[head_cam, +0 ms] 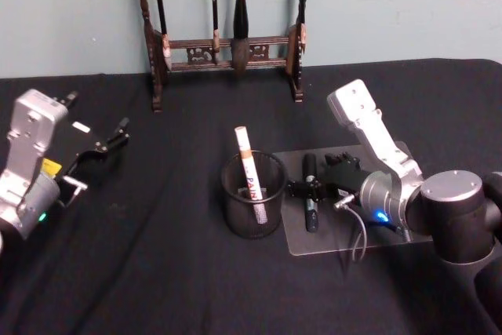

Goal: Pick up the water-based marker from the table and place it into the pen holder.

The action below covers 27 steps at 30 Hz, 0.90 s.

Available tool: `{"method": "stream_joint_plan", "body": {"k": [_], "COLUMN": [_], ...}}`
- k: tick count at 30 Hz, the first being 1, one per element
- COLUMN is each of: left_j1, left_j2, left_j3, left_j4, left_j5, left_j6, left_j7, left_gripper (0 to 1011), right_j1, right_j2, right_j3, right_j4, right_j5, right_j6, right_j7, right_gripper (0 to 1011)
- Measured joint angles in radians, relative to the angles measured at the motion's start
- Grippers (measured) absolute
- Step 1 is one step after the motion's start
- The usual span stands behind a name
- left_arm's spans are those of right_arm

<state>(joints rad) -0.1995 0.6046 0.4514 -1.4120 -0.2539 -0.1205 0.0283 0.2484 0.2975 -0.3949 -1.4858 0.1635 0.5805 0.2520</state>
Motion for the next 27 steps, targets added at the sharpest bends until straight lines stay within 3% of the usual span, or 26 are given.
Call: {"method": "stream_joint_plan", "body": {"k": [27], "left_j1": [0.0], "left_j2": [0.0], "left_j3": [0.0], "left_j4": [0.0], "left_j5": [0.0], "left_j6": [0.0], "left_j7": [0.0], "left_gripper": [1001], "right_j1": [-0.006], "right_j2": [-0.031], "right_j3": [0.037], "right_j4": [0.031], "right_j5": [-0.045], "right_j6": [-0.004], "right_j7": [0.045], "right_gripper": [1003]}}
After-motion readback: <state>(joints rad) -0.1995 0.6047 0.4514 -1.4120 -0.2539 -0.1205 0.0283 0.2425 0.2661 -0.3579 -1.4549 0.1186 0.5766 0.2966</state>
